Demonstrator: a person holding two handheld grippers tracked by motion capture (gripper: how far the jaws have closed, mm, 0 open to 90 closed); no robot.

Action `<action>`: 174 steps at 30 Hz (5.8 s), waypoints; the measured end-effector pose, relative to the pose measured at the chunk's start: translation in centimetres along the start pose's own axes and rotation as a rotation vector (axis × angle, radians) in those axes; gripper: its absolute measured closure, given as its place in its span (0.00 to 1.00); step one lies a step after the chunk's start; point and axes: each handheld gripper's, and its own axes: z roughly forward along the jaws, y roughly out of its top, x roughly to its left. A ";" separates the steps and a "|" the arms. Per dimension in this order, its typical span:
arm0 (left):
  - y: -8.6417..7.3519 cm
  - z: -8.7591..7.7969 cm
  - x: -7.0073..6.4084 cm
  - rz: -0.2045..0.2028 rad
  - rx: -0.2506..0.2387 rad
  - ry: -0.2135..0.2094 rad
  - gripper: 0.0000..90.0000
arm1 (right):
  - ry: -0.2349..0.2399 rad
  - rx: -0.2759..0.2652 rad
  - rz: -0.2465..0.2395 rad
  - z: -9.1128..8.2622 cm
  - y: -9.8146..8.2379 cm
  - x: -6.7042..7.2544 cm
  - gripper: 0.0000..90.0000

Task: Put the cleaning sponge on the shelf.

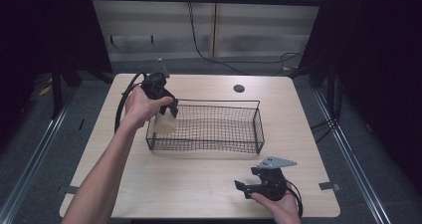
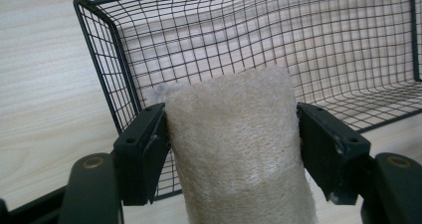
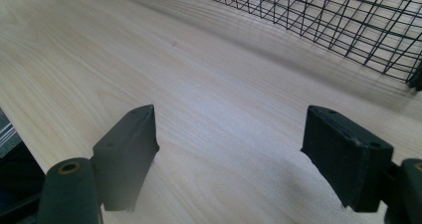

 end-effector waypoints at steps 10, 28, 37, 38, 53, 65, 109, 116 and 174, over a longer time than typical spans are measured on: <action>0.6 1.5 0.4 -0.017 0.020 0.023 0.35 | -0.003 -0.004 0.008 0.0 0.0 -0.2 0.24; 0.7 3.9 1.7 -0.052 0.053 0.050 0.35 | 0.006 0.002 0.004 0.1 0.0 -0.1 0.24; 0.4 5.0 2.0 -0.065 0.080 0.060 0.35 | 0.009 0.004 0.006 0.1 0.0 0.0 0.24; 0.4 5.1 2.0 -0.077 0.075 0.069 0.35 | 0.008 0.005 0.005 0.1 0.0 0.0 0.24; 0.2 7.1 1.9 -0.068 0.100 0.097 0.35 | 0.010 0.005 0.007 0.2 0.0 0.0 0.24; 0.0 8.1 1.3 -0.026 0.105 0.132 0.35 | 0.013 0.004 0.006 0.2 0.0 0.0 0.24; -0.1 9.4 1.3 -0.048 0.126 0.096 0.26 | 0.017 0.008 0.006 0.2 0.0 0.0 0.24; -0.2 9.2 1.4 -0.043 0.113 0.079 0.23 | 0.018 0.008 0.005 0.2 0.0 0.0 0.24; -4.4 2.2 3.5 0.235 -0.191 -0.229 0.21 | 0.012 0.013 0.007 0.4 0.1 0.0 0.24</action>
